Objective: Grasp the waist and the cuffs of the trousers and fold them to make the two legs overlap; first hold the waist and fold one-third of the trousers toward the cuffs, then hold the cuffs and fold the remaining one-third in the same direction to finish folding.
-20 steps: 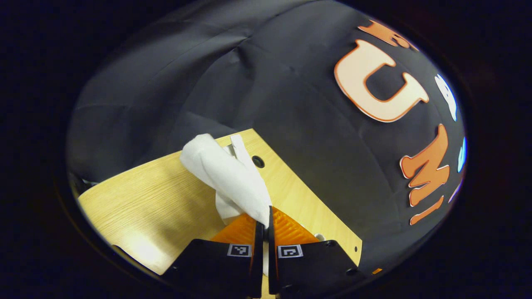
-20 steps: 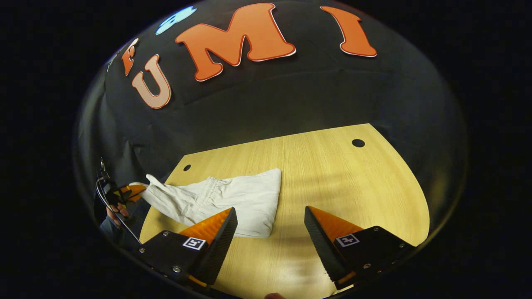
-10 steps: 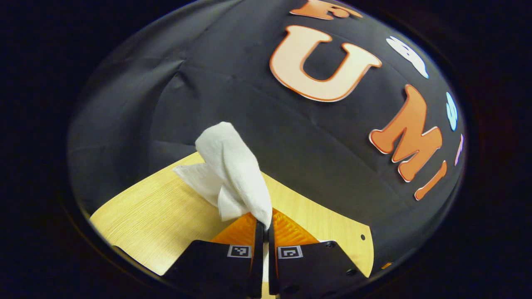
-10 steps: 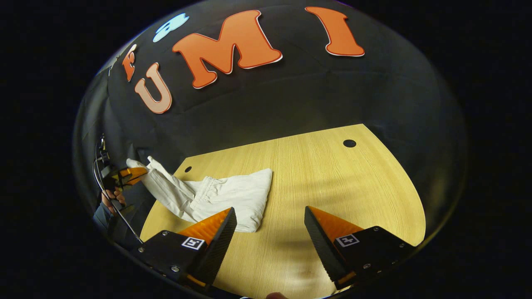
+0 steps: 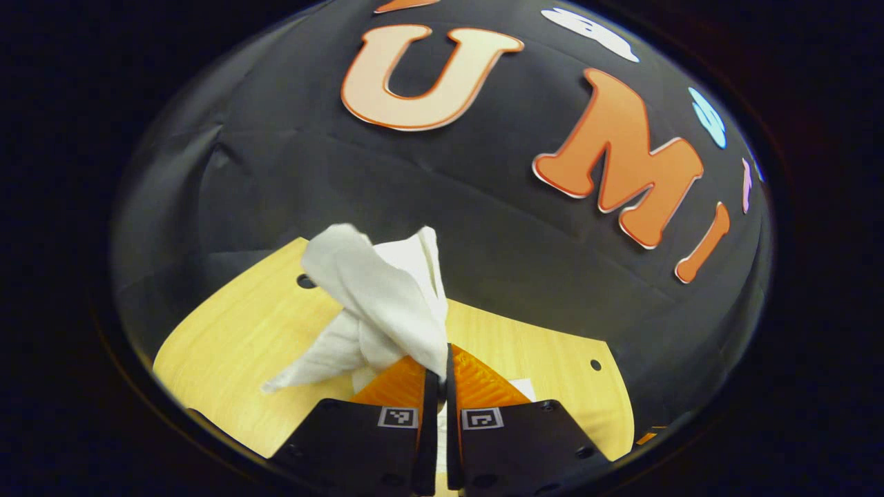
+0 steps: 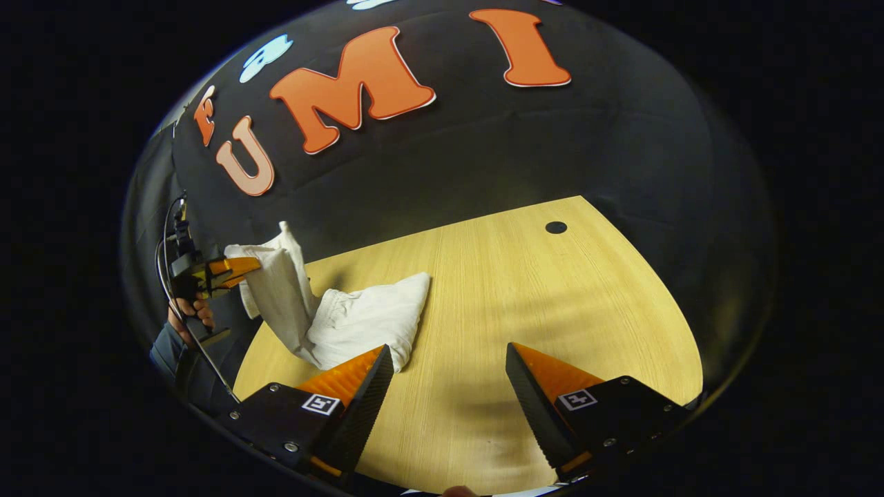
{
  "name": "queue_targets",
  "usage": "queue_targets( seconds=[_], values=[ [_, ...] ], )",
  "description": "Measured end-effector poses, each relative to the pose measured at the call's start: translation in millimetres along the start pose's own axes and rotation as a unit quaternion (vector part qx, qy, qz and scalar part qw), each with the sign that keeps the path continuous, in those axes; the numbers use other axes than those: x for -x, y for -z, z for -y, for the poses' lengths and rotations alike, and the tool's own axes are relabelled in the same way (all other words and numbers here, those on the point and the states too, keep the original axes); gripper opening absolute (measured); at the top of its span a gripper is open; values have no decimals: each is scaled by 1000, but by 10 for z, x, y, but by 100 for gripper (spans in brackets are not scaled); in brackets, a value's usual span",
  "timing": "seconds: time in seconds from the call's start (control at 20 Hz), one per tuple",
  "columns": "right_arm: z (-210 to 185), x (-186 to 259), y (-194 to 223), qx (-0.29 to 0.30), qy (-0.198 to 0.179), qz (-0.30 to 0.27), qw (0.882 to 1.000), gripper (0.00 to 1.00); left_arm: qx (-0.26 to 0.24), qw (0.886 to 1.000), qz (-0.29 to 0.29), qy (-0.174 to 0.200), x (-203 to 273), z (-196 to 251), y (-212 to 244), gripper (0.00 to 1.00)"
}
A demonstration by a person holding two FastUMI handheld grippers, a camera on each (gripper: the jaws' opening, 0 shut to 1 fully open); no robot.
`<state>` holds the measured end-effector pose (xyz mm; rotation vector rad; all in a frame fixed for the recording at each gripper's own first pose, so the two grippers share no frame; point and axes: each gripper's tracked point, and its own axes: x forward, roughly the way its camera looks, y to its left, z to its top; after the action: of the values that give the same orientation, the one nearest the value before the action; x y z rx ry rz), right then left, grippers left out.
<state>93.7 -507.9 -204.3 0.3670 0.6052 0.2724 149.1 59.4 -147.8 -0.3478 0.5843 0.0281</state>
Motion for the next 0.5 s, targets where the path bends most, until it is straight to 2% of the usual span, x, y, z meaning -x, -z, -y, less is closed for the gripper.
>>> queue_targets(
  seconds=[0.3,0.35,0.4,0.5],
  values=[
    [325,117,-6,-7,11,5,1000,99,-31,998,-51,26,-208,657,649,9],
    [383,130,-6,-9,15,5,1000,98,-41,997,-64,31,-252,735,774,7],
    [410,135,0,-11,14,4,1000,98,-61,995,-75,28,-291,786,914,9],
    [458,146,13,-18,12,2,1000,99,-136,985,-97,31,-308,949,1178,10]
  ],
)
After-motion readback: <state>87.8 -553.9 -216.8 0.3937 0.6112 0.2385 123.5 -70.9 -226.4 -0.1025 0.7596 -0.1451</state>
